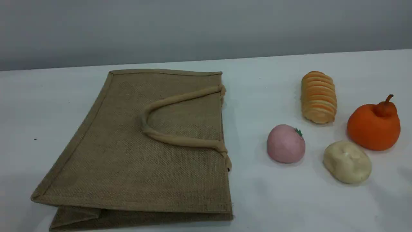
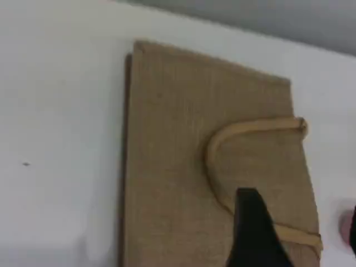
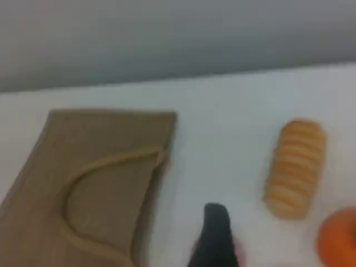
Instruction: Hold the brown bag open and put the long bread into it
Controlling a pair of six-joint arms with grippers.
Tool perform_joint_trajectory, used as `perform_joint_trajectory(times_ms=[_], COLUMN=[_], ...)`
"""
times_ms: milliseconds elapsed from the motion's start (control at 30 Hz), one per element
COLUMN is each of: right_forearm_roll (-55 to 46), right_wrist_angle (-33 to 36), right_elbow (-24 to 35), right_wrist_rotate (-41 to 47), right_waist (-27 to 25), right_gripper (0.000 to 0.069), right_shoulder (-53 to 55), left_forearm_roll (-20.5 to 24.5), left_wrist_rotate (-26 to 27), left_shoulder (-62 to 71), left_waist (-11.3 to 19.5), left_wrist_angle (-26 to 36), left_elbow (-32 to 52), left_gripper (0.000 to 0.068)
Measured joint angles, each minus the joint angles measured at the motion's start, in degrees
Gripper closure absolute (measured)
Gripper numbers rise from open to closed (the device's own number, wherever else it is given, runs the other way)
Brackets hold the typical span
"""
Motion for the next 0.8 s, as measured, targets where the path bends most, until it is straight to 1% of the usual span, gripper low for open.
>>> perform_joint_trajectory(times_ms=[67,167,233,300,400,500,600,667,800], right_forearm_roll=[4.54,9.76,12.91,15.4,18.75,21.28,23.12,24.04,25.84], right_wrist_angle=[0.03,0.03,0.07,0.22,0.84,1.04,1.59,2.13,2.23], right_elbow=[-1.39,-3.17,-3.81,-3.87,-3.87,-3.87,-3.87,-3.87,-3.87], right_wrist_rotate=[-4.07,-8.04,-9.99,-11.84,-15.29,-17.58,-19.2,-20.17,-21.89], right_waist=[0.0,0.0,0.05,0.05,0.05,0.05,0.05,0.05,0.05], right_gripper=[0.0181,0.0181,0.0181,0.0181,0.0181,0.0181,0.0181,0.0181,0.0181], right_shoulder=[4.81,10.98,14.06,16.54,18.99,21.09,22.58,22.82,22.82], left_forearm_roll=[-3.12,-8.96,-12.45,-14.88,-16.33,-16.46,-16.46,-16.46,-16.4], left_wrist_rotate=[2.75,7.78,10.29,11.66,12.28,13.19,13.19,13.19,12.15], left_shoulder=[6.36,16.01,21.23,25.84,32.21,37.18,41.67,44.41,49.73], left_waist=[0.0,-0.14,-0.2,-0.73,-2.43,-4.94,-6.72,-7.48,-7.94], left_wrist_angle=[0.17,0.26,-0.19,-1.06,-1.18,-1.78,-3.01,-2.87,-2.31], left_elbow=[-1.9,-5.06,-7.05,-8.62,-10.99,-13.5,-16.0,-17.56,-21.38], left_gripper=[0.0311,0.0311,0.0311,0.0311,0.0311,0.0311,0.0311,0.0311,0.0311])
